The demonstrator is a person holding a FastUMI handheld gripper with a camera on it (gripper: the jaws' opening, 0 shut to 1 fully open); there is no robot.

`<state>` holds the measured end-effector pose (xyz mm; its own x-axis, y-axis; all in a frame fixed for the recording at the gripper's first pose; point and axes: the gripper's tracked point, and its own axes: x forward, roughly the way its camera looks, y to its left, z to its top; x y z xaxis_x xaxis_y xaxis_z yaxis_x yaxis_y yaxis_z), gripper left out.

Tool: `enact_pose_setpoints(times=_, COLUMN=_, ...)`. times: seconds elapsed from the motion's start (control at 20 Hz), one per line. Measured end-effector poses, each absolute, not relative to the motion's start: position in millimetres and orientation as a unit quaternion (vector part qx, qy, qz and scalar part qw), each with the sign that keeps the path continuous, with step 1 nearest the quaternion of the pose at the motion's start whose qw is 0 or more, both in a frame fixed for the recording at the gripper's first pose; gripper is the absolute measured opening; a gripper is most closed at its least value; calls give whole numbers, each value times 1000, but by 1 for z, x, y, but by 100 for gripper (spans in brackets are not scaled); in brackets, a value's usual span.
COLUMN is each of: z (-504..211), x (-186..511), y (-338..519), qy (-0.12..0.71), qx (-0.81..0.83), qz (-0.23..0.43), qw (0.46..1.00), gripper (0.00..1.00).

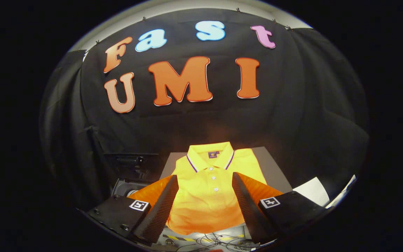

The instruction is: Put the clothes into the washing machine and then close the washing machine lid.

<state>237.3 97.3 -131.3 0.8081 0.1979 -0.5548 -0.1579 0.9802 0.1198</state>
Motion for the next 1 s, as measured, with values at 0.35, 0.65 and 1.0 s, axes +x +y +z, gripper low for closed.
enact_pose_setpoints(times=0.35, z=-205, x=299, y=91, qy=400, qx=5, qz=65, qw=914, gripper=100)
enact_pose_setpoints(times=0.65, z=-245, x=313, y=88, qy=451, qx=-14, qz=60, qw=890, gripper=100)
enact_pose_setpoints(times=1.0, z=-262, x=310, y=85, qy=474, qx=0, qz=72, qw=878, gripper=99)
